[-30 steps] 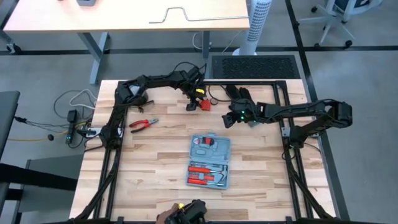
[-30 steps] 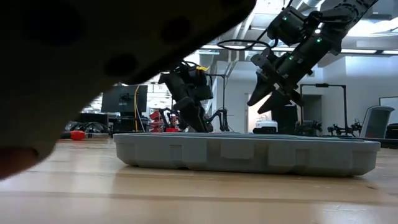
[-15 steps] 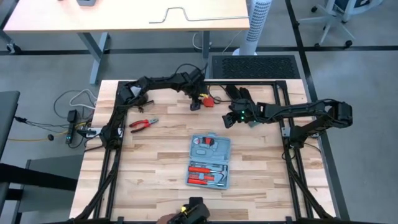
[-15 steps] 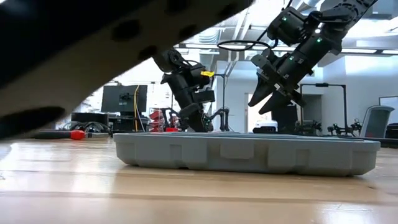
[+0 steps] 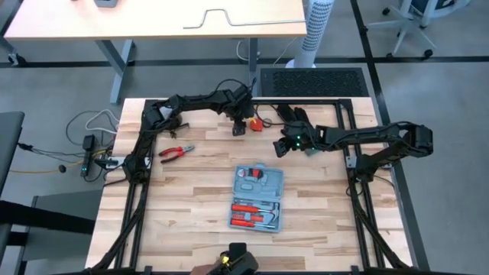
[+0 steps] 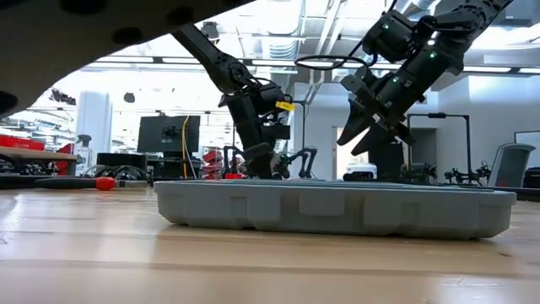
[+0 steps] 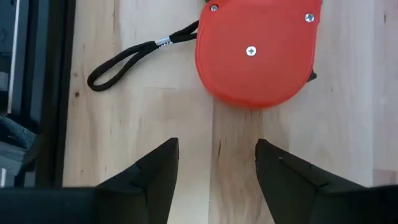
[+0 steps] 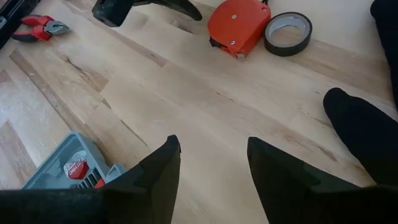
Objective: Prefit tool cases
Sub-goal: Put the orange measuring tape into the gray prefit tool case
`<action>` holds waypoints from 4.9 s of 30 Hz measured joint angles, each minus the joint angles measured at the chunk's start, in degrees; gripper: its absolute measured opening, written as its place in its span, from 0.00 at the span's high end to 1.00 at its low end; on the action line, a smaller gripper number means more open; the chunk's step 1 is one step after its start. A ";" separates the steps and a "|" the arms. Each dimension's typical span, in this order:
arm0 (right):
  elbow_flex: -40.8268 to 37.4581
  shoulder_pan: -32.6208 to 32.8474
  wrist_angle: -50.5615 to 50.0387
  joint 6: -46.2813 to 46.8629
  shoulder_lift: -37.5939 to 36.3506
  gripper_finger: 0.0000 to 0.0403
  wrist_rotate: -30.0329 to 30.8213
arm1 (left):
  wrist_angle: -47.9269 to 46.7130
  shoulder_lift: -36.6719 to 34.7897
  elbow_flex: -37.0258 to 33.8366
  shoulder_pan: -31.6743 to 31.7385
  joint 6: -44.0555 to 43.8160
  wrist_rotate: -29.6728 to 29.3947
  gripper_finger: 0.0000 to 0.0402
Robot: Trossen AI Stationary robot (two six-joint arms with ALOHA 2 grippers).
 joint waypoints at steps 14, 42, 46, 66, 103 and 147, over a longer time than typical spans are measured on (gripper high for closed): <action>0.00 0.13 -0.10 0.00 0.00 0.51 0.00 | -3.13 0.00 0.00 0.01 -1.54 2.69 0.18; 0.00 0.13 -0.15 0.01 0.00 0.51 -0.20 | 10.52 0.09 -0.55 -3.04 -1.64 4.69 0.03; 0.00 0.13 -0.13 0.04 0.00 0.51 -0.84 | 11.52 0.09 -0.55 -1.57 -3.57 6.81 0.03; -0.02 0.11 -0.77 0.48 -0.02 0.51 -1.81 | 8.22 3.17 0.11 -0.71 -3.45 10.37 0.12; 1.48 -10.78 5.51 1.68 8.00 0.97 -13.08 | 4.94 0.09 0.11 -1.11 -19.90 11.90 0.58; 16.73 -14.27 -0.02 -5.82 19.69 1.00 -20.70 | -8.75 -1.94 0.00 1.30 -11.91 13.75 1.00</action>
